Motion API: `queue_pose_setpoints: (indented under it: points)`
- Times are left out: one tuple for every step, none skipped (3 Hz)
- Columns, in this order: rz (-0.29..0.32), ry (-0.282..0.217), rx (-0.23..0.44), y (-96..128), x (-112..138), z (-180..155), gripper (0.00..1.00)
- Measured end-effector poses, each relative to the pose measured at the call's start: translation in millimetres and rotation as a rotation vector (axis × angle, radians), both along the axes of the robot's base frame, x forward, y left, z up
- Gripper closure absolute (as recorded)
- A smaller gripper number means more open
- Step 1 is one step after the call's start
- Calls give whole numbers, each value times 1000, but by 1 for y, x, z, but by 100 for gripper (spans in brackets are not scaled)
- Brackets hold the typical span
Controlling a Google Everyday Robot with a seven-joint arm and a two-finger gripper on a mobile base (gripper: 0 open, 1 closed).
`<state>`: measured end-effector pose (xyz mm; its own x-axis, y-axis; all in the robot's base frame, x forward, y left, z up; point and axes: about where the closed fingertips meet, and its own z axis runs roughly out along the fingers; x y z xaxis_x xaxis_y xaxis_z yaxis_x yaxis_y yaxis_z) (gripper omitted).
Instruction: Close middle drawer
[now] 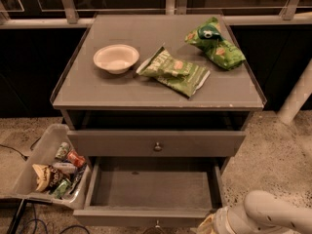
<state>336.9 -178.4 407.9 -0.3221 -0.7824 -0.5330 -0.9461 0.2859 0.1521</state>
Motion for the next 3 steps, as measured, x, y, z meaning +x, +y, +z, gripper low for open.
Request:
queue_pose_setpoints:
  points:
    - [0,0,0,0,0,0,58]
    - [0,1,1,0,0,0,35]
    - [-15,-38,-9,1,14,1,11]
